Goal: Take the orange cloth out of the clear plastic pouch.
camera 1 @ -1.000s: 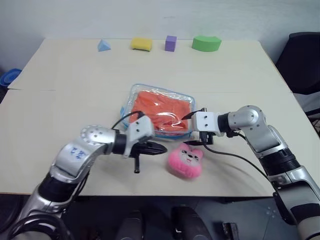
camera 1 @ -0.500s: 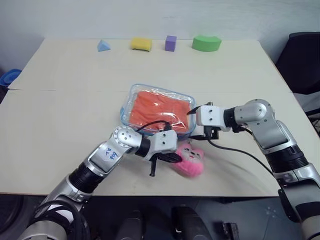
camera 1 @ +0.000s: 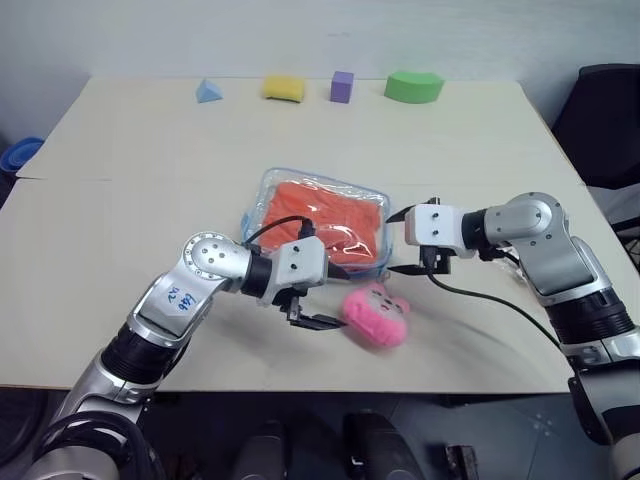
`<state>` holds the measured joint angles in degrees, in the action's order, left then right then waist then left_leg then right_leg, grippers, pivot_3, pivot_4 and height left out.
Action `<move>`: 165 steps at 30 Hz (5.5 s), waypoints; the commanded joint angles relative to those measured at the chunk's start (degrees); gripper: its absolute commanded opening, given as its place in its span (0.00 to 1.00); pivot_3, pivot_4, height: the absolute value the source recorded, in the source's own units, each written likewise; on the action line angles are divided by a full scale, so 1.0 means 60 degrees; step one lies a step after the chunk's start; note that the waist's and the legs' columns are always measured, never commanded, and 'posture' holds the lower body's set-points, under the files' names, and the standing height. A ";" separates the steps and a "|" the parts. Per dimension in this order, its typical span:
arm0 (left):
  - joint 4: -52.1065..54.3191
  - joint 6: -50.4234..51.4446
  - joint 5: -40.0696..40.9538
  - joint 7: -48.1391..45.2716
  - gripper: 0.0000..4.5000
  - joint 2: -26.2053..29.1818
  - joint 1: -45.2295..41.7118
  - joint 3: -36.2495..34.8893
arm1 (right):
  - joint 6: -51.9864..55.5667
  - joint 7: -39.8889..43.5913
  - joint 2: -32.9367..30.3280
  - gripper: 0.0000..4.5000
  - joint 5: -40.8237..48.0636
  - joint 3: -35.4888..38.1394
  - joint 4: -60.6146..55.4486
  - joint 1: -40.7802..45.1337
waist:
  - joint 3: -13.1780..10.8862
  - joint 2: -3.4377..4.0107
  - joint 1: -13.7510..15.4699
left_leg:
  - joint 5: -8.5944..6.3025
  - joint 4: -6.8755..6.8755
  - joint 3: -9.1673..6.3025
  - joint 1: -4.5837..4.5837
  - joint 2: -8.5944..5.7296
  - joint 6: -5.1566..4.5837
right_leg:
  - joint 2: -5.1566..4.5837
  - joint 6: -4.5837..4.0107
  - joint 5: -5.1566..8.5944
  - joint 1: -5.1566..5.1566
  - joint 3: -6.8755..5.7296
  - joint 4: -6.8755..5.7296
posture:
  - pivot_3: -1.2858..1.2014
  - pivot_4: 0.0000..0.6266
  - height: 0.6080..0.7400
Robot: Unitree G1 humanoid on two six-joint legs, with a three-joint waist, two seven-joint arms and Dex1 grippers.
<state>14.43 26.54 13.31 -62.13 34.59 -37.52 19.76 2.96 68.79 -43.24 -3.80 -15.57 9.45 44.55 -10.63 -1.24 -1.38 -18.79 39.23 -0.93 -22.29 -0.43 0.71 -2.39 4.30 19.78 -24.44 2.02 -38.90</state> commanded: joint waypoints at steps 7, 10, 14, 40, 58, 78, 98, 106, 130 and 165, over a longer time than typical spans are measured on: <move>-0.1445 -0.1521 -0.1294 0.0108 1.00 -0.1334 -0.0707 0.1142 | -0.0748 0.0208 -0.0353 1.00 -0.0065 0.0270 0.0469 0.0309 | 0.0000 0.0000 -0.0007 | 0.0000 0.0001 0.0004 0.0000 -0.0002 -0.0001 | 0.0002 0.0000 0.0000 0.0000 0.0001 -0.0001 | 0.52 0.24 1.00; -0.1962 -0.1938 -0.1757 0.0090 1.00 -0.1651 -0.0671 0.1554 | -0.0928 0.0169 -0.0369 1.00 -0.0123 0.0222 0.0461 0.0168 | 0.0000 0.0001 -0.0044 | 0.0000 -0.0002 0.0006 0.0003 -0.0001 -0.0001 | 0.0005 0.0000 0.0000 -0.0002 0.0004 -0.0003 | 0.52 0.24 1.00; -0.2102 -0.2136 -0.1939 0.0091 0.91 -0.1785 -0.0459 0.1609 | -0.1452 0.0008 -0.0372 1.00 -0.0376 0.0153 0.0566 0.0105 | 0.0000 0.0000 -0.0031 | 0.0000 -0.0003 0.0008 0.0002 0.0002 0.0000 | 0.0008 0.0000 0.0000 -0.0009 0.0006 -0.0009 | 0.52 0.24 1.00; 0.0251 0.0448 -0.1141 0.0627 0.12 -0.0595 0.1112 -0.0015 | -0.3125 -0.0666 0.0691 0.01 -0.0819 -0.0110 0.1824 0.0198 | 0.0000 0.0000 -0.0033 | 0.0001 0.0000 0.0006 0.0003 0.0002 0.0001 | 0.0005 0.0000 0.0000 -0.0007 0.0006 -0.0011 | 0.52 0.24 1.00; 0.0801 0.1041 -0.0393 0.1035 0.12 0.0491 0.2322 -0.1590 | -0.3098 -0.0304 0.0450 0.01 -0.0500 0.0081 0.2063 0.0380 | 0.0000 0.0001 -0.0050 | 0.0001 -0.0002 0.0003 0.0003 0.0005 0.0002 | 0.0005 0.0000 0.0000 -0.0009 0.0004 -0.0011 | 0.52 0.24 1.00; -0.0693 0.0785 0.0626 0.0762 0.12 0.3332 0.4366 -0.5433 | -0.4489 -0.0043 -0.0725 0.01 0.0046 0.0471 0.1922 -0.0185 | -0.0001 0.0002 -0.0063 | 0.0000 -0.0014 0.0005 0.0003 0.0010 0.0000 | 0.0002 -0.0002 0.0001 -0.0012 0.0002 -0.0001 | 0.52 0.24 1.00; 0.0491 0.1860 0.2304 0.0737 0.46 0.3190 0.7017 -0.7204 | -0.1749 -0.0050 -0.1083 0.36 0.2312 0.1606 -0.1220 -0.2755 | -0.0001 0.0004 -0.0035 | -0.0014 -0.0021 0.0002 0.0002 0.0010 -0.0014 | -0.0004 -0.0002 0.0001 -0.0005 -0.0003 0.0004 | 0.52 0.24 1.00; -0.0966 0.1214 0.2147 0.0334 0.95 0.4034 0.6861 -0.8012 | 0.3558 -0.0153 -0.2130 0.97 0.6124 0.3710 -0.5180 -0.5217 | -0.0002 0.0004 -0.0021 | -0.0040 -0.0027 -0.0009 0.0015 0.0013 -0.0059 | -0.0005 -0.0007 0.0004 0.0007 -0.0007 0.0006 | 0.52 0.24 1.00; -0.4231 -0.6489 -0.2436 -0.0618 0.95 0.2034 -0.0498 -0.1027 | 0.6088 -0.2311 -0.2222 0.99 0.8026 0.5155 -0.7957 -0.6741 | 0.0002 -0.0004 0.0252 | -0.0039 -0.0004 0.0002 0.0016 0.0006 -0.0059 | 0.0006 0.0009 -0.0005 0.0038 -0.0006 0.0040 | 0.52 0.24 1.00; 0.0414 0.1342 0.0679 0.2355 0.00 -0.0609 0.1319 -0.2369 | 0.5489 -0.4630 -0.0253 0.79 0.5053 0.1897 -0.7273 -0.5341 | 0.0005 -0.0008 0.0226 | -0.0018 0.0011 -0.0011 0.0018 0.0000 -0.0023 | 0.0003 0.0011 -0.0006 0.0038 -0.0007 0.0017 | 0.52 0.24 1.00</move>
<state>15.03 34.93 16.67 -48.41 30.98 -28.98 5.85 37.51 40.24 -45.02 27.24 -4.12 -33.60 11.94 -10.60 -1.28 -0.02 -18.90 39.30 -1.00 -22.18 -0.43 0.58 -2.38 4.36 19.74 -24.21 1.98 -38.80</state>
